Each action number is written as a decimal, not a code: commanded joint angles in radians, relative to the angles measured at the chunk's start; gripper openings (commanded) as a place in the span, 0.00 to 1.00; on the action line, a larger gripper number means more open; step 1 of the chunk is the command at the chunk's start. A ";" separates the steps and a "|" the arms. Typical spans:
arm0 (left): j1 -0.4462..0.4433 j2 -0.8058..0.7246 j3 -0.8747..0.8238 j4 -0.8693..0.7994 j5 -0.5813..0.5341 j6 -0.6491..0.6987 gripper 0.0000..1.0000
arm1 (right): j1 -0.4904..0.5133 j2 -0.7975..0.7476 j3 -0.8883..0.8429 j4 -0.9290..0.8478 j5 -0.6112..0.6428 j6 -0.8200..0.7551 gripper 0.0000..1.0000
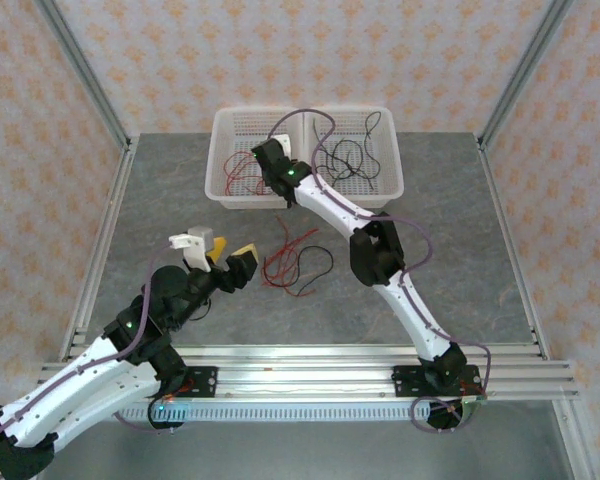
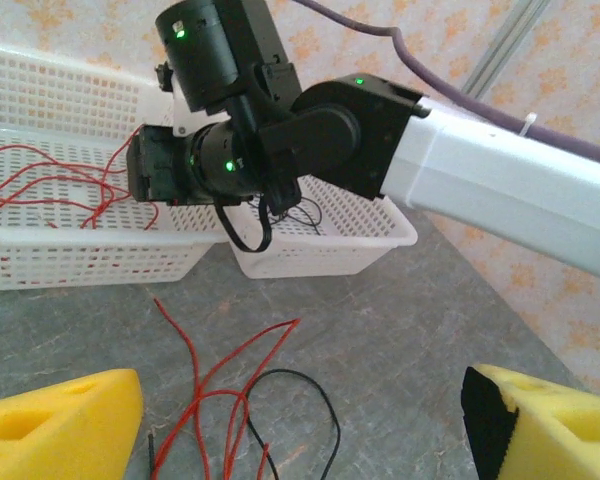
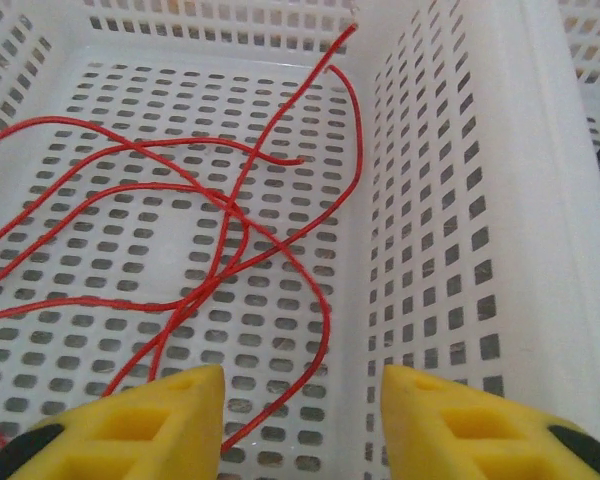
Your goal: Untangle the cables
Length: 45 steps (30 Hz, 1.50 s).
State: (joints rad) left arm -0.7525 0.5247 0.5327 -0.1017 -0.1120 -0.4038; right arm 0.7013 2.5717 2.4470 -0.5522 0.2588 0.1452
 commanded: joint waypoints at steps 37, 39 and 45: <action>0.010 0.916 0.438 -0.198 0.147 0.215 0.82 | -0.002 -1.439 -1.228 0.101 -0.005 0.196 0.55; 0.010 0.972 0.467 -0.208 0.124 0.231 0.80 | -0.002 -1.481 -1.268 0.086 -0.005 0.211 0.55; 0.019 1.103 0.522 -0.195 0.062 0.241 0.72 | -0.002 -1.583 -1.383 0.077 0.002 0.260 0.56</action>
State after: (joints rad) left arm -0.7460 1.5932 1.0176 -0.2810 -0.0017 -0.1867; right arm 0.7010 1.0191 1.1030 -0.4744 0.2260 0.3614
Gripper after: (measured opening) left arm 0.733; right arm 0.561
